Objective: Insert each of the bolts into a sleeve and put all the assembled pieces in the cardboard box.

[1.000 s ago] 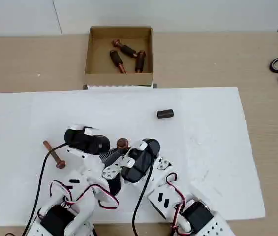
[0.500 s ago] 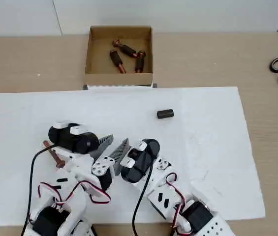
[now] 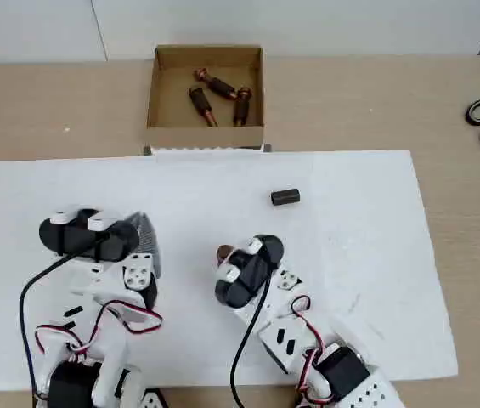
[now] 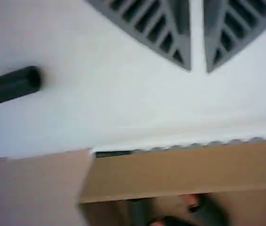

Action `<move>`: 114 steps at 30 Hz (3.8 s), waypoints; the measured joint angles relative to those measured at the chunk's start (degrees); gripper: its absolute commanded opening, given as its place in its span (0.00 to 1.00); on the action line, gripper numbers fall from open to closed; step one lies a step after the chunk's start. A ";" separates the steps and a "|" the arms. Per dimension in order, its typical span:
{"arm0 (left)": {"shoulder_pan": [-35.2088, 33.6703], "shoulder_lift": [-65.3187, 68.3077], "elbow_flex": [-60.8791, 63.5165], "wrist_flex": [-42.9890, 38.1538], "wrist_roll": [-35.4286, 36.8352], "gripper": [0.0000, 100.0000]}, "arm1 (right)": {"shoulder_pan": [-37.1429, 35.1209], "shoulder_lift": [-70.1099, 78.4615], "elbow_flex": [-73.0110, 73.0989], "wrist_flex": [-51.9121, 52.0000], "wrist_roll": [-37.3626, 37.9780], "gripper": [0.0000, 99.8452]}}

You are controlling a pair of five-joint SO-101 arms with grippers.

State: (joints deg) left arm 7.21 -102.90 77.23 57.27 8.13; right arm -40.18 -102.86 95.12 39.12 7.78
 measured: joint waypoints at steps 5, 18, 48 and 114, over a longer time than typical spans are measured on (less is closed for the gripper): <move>-7.21 0.26 6.07 0.00 -2.99 0.01 | 6.59 0.00 -2.02 2.55 -4.13 0.00; -10.90 0.26 19.08 -7.65 -5.27 0.01 | 14.68 0.88 -16.26 16.53 -8.18 0.00; -10.90 0.26 19.43 -7.82 -5.45 0.01 | 19.69 118.51 -113.67 12.04 -8.53 0.00; -10.90 0.26 19.43 -7.82 -5.45 0.01 | 21.89 126.42 -144.79 57.58 16.00 0.19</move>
State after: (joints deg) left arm -3.69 -102.64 96.66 49.45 2.68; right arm -18.29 23.56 -49.67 96.70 23.78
